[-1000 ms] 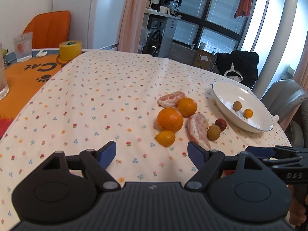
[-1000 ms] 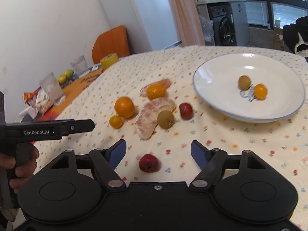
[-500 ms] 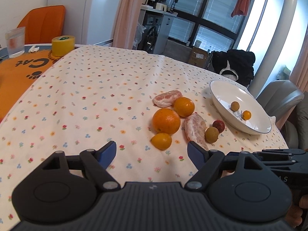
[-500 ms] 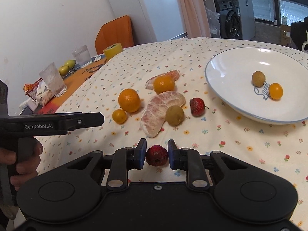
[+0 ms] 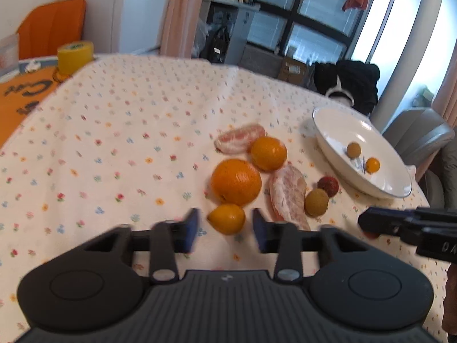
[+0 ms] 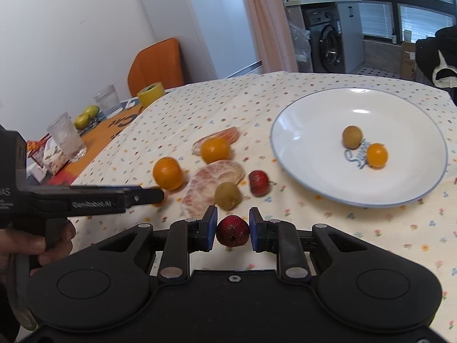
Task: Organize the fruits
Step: 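Place the cherry with the right tool while the left places the kumquat on the plate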
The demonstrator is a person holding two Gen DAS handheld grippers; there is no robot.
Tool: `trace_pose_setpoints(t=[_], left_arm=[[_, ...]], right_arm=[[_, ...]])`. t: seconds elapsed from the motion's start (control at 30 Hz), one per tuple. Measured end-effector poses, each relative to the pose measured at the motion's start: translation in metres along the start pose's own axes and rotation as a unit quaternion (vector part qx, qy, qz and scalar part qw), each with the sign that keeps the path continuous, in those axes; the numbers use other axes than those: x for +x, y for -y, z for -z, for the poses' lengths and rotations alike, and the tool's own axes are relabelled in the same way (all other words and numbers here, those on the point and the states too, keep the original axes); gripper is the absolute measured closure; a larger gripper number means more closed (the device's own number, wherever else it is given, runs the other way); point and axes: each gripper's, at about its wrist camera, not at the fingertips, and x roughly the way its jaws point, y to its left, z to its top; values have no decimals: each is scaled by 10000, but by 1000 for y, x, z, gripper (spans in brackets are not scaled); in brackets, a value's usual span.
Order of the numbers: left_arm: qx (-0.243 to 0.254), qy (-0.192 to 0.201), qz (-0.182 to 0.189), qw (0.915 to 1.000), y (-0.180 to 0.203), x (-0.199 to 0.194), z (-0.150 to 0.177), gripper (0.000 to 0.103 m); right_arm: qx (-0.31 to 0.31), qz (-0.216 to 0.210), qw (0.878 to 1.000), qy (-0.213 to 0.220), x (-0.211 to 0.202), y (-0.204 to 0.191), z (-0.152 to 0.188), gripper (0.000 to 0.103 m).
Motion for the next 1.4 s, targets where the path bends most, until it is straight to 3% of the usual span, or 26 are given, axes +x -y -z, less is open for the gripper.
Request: trace_pose_setpoints(t=[0.47, 1.3, 1.4], left_arm=[[228, 256, 152, 9993, 23, -12, -15, 75], [860, 294, 790, 9927, 96, 15, -47, 75], [937, 287, 834, 9917, 106, 18, -49, 75]], right_arm=[[232, 171, 9992, 279, -10, 25, -7, 81], [757, 765, 9912, 775, -24, 79, -17, 81], [836, 888, 9888, 861, -27, 83, -17, 73]])
